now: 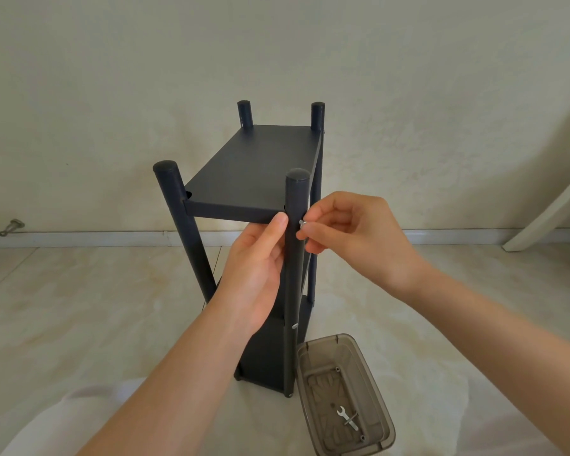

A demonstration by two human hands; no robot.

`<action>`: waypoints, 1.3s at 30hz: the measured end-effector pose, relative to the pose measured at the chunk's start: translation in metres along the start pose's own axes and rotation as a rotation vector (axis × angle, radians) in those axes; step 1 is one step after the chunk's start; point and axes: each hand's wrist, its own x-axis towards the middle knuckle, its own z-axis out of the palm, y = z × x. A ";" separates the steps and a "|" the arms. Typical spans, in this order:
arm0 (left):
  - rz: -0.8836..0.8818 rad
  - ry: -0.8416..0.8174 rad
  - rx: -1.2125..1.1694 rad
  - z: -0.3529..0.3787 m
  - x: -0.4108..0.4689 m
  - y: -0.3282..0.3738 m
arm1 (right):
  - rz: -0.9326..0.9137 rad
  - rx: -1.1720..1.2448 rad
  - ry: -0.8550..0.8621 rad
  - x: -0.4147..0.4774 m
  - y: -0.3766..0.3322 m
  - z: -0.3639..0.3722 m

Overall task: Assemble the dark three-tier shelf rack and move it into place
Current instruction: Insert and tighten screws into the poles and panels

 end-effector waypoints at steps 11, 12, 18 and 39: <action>-0.008 -0.010 0.053 0.000 0.003 0.002 | 0.054 0.073 0.014 0.003 0.005 -0.003; -0.009 -0.008 0.057 0.000 0.004 0.002 | 0.056 0.060 0.026 0.004 0.007 -0.003; 0.004 -0.006 0.067 0.000 0.004 0.000 | 0.052 -0.122 0.111 0.010 0.013 -0.003; 0.128 0.186 0.289 0.009 -0.001 -0.004 | 0.303 0.495 -0.242 0.025 0.017 -0.011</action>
